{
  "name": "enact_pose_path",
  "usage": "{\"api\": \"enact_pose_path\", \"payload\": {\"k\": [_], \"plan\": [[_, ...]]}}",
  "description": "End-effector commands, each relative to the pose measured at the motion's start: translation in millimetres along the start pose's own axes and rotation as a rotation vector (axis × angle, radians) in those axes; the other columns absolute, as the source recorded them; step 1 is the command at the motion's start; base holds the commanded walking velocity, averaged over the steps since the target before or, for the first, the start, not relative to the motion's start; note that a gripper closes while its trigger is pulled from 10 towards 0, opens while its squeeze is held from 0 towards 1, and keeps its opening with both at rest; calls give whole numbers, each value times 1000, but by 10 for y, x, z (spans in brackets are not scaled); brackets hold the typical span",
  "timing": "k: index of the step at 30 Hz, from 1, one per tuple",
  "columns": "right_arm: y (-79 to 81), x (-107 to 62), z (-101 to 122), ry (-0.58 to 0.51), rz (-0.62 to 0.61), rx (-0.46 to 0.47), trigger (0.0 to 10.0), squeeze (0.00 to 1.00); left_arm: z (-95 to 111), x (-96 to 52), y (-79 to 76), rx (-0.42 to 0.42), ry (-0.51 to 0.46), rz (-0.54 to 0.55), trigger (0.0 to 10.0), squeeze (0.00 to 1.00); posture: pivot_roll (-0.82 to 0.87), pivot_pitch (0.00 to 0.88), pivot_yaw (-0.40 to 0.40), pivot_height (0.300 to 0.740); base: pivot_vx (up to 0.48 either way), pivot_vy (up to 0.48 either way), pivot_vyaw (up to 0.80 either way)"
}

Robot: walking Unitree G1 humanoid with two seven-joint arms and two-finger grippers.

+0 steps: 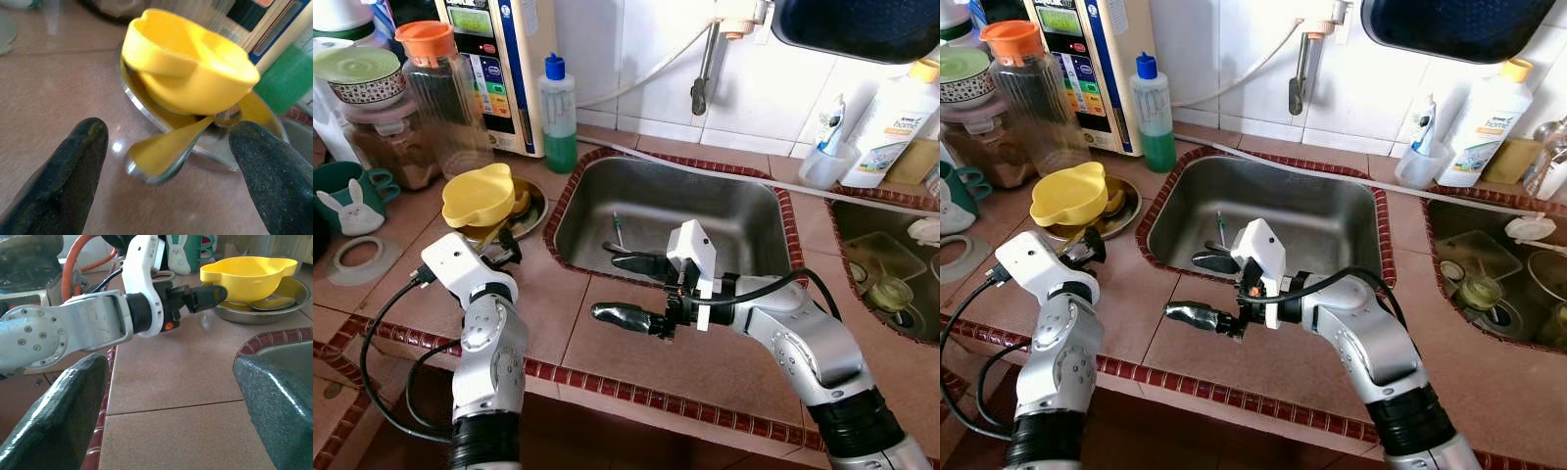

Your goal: Kitchen organization

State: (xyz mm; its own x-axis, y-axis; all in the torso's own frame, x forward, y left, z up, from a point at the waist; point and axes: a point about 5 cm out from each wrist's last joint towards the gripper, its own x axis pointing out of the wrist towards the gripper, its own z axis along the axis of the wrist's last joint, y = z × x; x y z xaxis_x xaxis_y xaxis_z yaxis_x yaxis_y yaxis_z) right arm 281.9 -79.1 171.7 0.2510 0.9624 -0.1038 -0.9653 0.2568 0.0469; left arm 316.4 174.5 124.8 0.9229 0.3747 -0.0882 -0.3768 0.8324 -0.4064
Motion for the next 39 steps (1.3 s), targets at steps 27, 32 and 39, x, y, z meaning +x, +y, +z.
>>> {"api": "enact_pose_path", "payload": {"k": [27,32,39], "plan": [[18,-19,27,11,14,-14,10000,0,10,110,-34,-46,-25,-6,0,0,50,57,-26,740,0,0,0],[25,-22,20,11,14,-11,10000,0,12,108,-35,-47,-26,-7,0,0,51,60,-25,740,0,0,0],[27,-22,16,10,14,-9,10000,0,28,106,-43,-49,-32,-5,0,0,52,62,-27,740,0,0,0]]}}
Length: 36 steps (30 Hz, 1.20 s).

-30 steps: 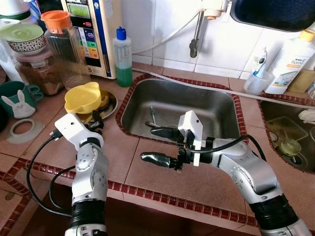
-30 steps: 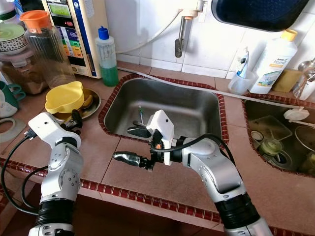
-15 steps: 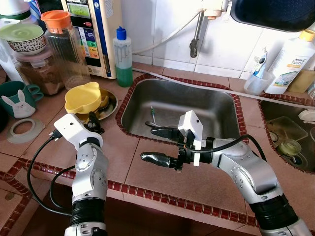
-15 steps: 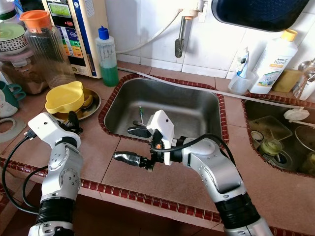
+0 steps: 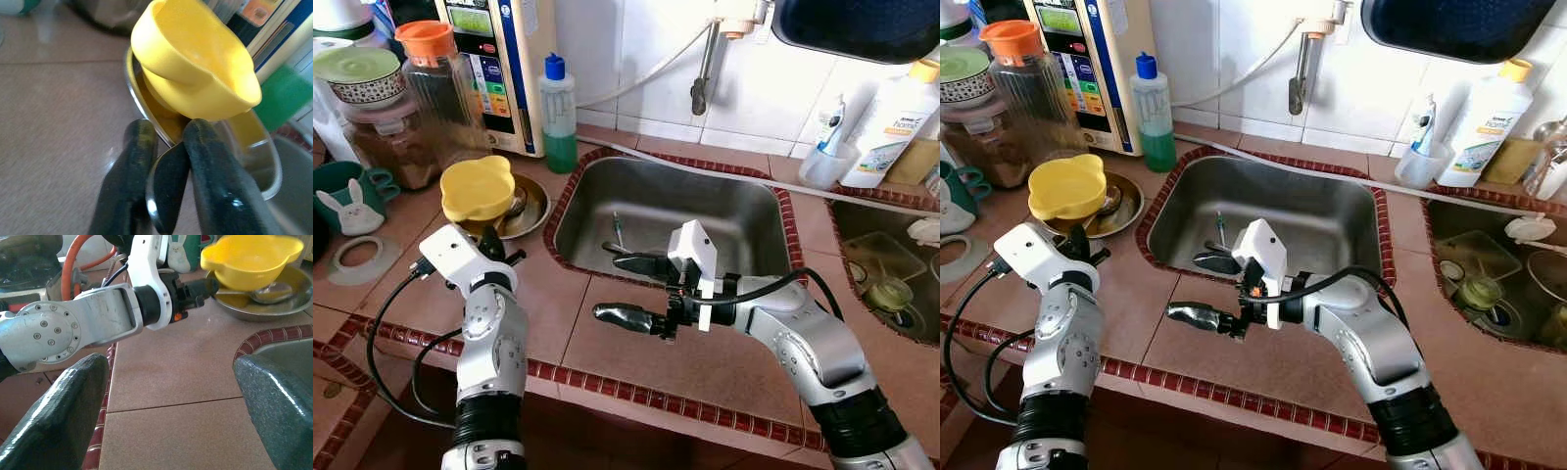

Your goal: Kitchen organization

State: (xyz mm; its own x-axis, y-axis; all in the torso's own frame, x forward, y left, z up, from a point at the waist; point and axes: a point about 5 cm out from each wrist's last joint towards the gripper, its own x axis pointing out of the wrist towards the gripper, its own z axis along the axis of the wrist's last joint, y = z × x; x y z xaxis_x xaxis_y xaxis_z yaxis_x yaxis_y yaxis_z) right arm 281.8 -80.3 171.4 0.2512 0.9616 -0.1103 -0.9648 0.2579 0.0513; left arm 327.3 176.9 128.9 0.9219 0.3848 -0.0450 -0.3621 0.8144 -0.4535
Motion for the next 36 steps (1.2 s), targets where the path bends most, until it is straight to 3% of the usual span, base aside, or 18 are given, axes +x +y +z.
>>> {"api": "enact_pose_path", "payload": {"k": [1,17,36], "plan": [[28,-11,20,4,14,-14,10000,0,-4,2,-6,1,9,7,0,0,53,62,-28,740,0,0,0],[13,-11,20,6,12,-17,10000,0,0,2,43,0,16,53,0,0,55,61,-34,740,0,0,0],[9,-20,-4,11,10,-12,10000,0,-141,-116,352,-28,91,179,0,0,58,64,-37,740,0,0,0]]}}
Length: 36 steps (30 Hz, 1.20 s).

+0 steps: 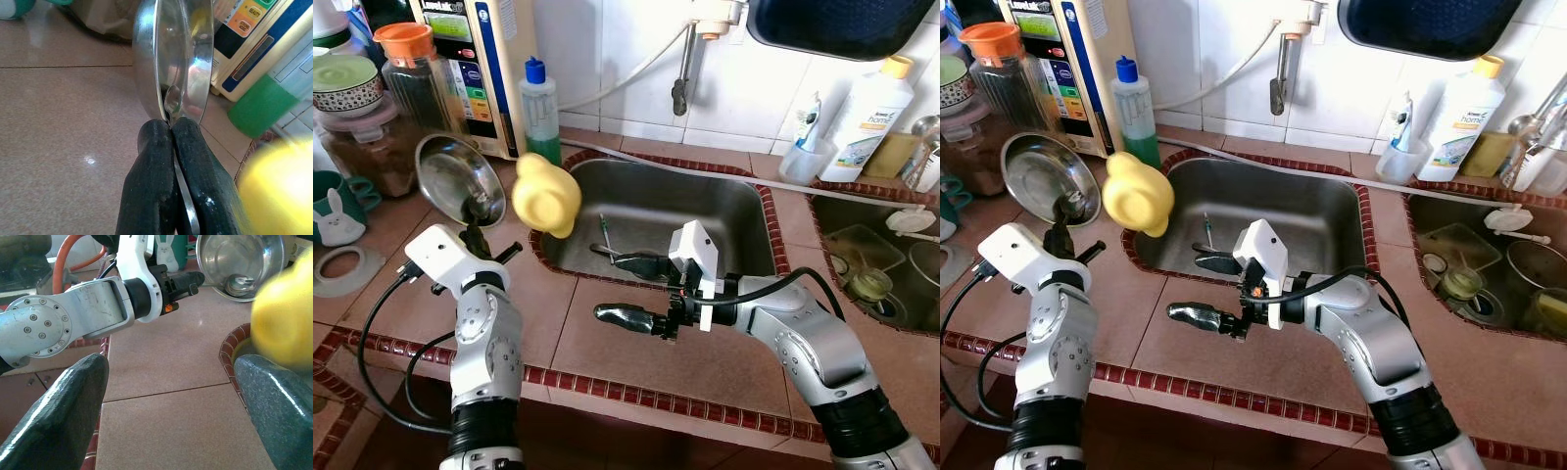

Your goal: Kitchen organization

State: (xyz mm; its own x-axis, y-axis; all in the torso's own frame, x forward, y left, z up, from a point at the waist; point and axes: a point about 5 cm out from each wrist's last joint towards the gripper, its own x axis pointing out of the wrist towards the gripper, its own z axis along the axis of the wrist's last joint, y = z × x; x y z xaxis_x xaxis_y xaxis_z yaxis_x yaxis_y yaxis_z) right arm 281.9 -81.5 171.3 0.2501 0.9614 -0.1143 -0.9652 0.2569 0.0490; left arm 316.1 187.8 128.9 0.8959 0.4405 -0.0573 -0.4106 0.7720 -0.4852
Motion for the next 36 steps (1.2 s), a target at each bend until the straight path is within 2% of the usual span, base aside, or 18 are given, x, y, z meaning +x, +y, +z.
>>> {"api": "enact_pose_path", "payload": {"k": [1,8,13,18,23,32,36], "plan": [[12,-9,-2,7,9,-9,10000,0,-198,-52,253,11,110,130,0,0,58,64,-37,740,0,0,0],[4,-11,-6,9,8,-11,10000,0,-200,-106,301,8,115,143,0,0,59,62,-39,740,0,0,0],[-2,-12,-7,9,6,-12,10000,0,-120,-136,298,3,94,145,0,0,61,61,-39,740,0,0,0],[-10,-11,-8,9,4,-12,10000,0,13,-184,219,5,50,105,0,0,64,58,-41,740,0,0,0],[-20,-14,-7,9,2,-14,10000,0,157,-224,62,4,-6,12,0,0,67,55,-43,740,0,0,0],[-41,-2,0,5,-7,-24,10000,0,223,-255,-114,-5,-9,-66,0,0,68,48,-42,740,0,0,0],[-96,4,28,-20,-48,-24,10000,0,275,-232,-250,-13,-27,-154,0,0,68,42,-42,740,0,0,0]]}}
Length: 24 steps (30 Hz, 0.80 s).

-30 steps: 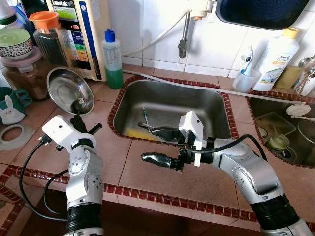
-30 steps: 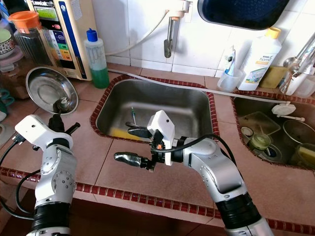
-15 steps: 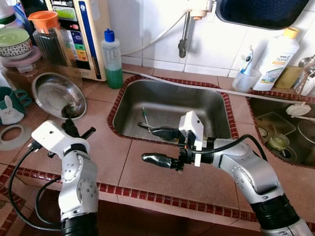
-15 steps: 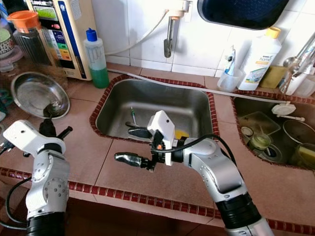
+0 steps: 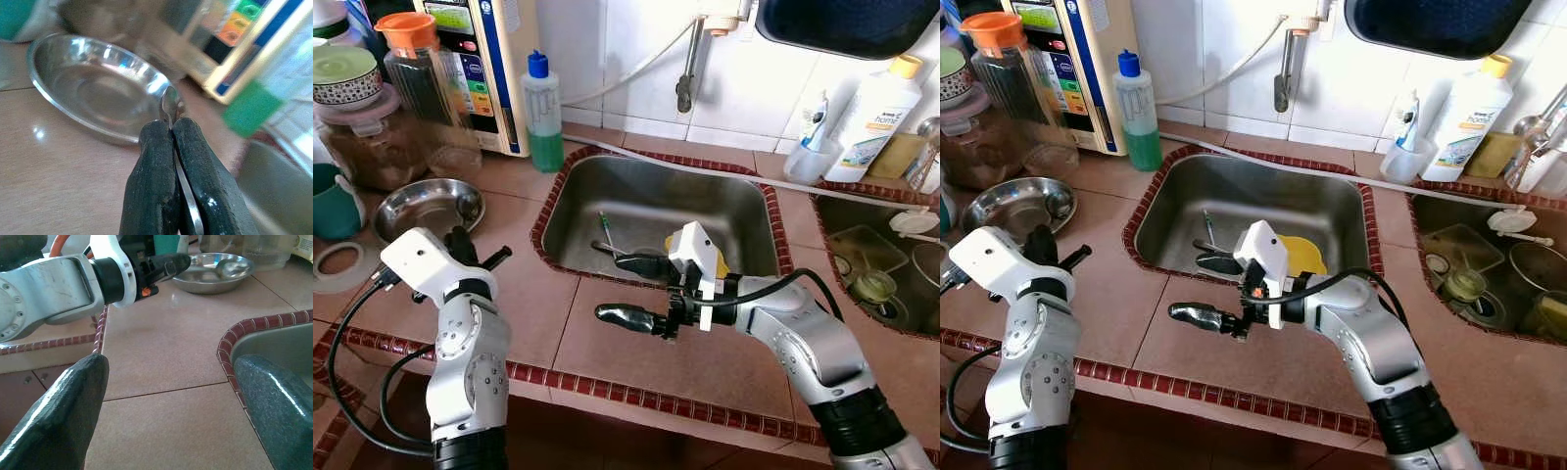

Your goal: Kitchen organization

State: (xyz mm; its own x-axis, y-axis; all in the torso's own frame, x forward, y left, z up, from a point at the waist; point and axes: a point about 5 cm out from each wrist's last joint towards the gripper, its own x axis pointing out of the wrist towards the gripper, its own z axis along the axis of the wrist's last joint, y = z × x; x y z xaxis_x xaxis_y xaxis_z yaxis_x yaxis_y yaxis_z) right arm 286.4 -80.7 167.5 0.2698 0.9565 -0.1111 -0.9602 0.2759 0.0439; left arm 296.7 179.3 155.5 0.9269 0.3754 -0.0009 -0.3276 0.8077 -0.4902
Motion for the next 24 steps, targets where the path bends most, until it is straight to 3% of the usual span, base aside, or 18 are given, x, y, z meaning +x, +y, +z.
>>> {"api": "enact_pose_path", "payload": {"k": [1,13,16,17,18,19,21,24], "plan": [[-65,-17,67,-22,-37,-20,10000,0,57,12,-151,-13,-14,-72,0,0,68,41,-41,740,0,0,0],[-451,-41,198,-197,-341,111,10000,0,346,26,-339,34,-146,-187,0,0,88,37,-33,740,0,0,0],[-626,-73,235,-296,-492,235,10000,0,380,29,-441,-34,-135,-247,0,0,92,37,-34,740,0,0,0],[-730,-105,254,-389,-566,380,10000,0,365,29,-553,-109,-94,-331,0,0,92,36,-34,740,0,0,0],[-730,-105,254,-389,-566,380,10000,0,365,29,-553,-109,-94,-331,0,0,92,36,-34,740,0,0,0],[-794,-127,257,-461,-607,495,10000,0,333,14,-657,-198,-38,-405,0,0,94,36,-32,740,0,0,0],[-821,-131,249,-494,-622,543,10000,0,297,-9,-748,-277,24,-471,0,0,94,36,-29,740,0,0,0],[-847,-121,216,-497,-653,559,10000,0,255,-49,-846,-302,74,-542,0,0,94,36,-25,740,0,0,0]]}}
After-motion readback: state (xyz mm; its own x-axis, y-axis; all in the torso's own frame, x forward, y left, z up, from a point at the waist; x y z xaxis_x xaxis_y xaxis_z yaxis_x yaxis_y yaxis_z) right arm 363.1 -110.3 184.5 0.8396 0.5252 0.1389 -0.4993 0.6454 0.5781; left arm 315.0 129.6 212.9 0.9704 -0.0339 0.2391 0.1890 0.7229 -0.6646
